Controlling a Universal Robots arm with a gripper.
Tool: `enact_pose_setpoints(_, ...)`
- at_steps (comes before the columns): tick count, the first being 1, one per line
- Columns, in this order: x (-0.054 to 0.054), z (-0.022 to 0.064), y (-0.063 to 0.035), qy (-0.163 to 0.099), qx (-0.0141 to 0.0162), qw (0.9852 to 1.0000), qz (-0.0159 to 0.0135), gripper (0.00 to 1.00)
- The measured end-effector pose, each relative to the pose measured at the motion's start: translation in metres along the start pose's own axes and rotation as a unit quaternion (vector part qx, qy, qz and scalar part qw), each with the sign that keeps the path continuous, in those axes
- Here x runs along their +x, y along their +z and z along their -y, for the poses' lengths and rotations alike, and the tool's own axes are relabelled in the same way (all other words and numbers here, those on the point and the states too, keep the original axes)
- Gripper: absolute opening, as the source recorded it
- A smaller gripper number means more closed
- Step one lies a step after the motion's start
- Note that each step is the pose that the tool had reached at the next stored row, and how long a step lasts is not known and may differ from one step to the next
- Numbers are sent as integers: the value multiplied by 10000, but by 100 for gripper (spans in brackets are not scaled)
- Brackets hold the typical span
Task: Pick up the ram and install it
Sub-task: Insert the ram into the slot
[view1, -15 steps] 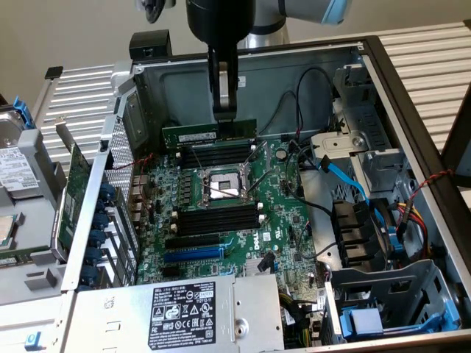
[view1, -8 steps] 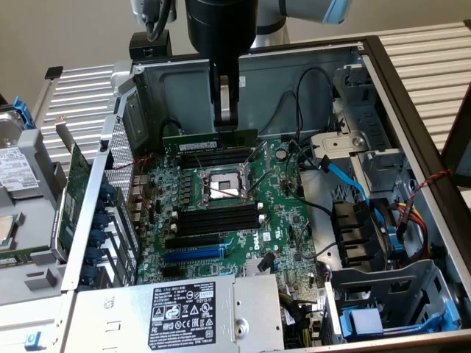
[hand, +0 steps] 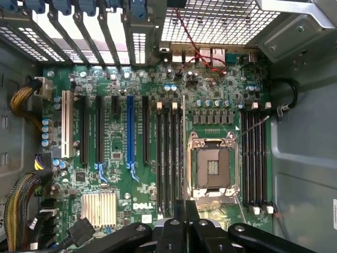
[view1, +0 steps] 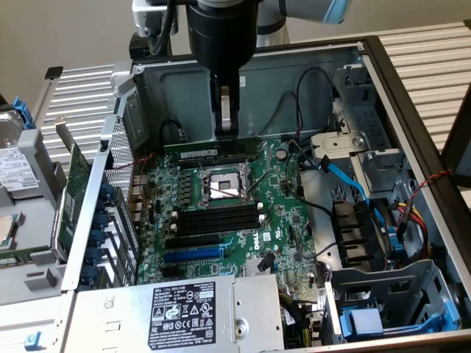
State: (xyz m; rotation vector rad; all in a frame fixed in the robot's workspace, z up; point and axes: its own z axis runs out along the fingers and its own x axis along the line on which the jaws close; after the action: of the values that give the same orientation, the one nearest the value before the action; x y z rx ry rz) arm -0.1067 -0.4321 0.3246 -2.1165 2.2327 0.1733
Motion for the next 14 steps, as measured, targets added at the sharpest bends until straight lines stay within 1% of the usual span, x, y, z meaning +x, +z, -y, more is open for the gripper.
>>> enact_pose_setpoints(1,2,1,12,0,0,10000,-6,12)
enact_pose_setpoints(14,46,11,241,1,0,10000,-8,12)
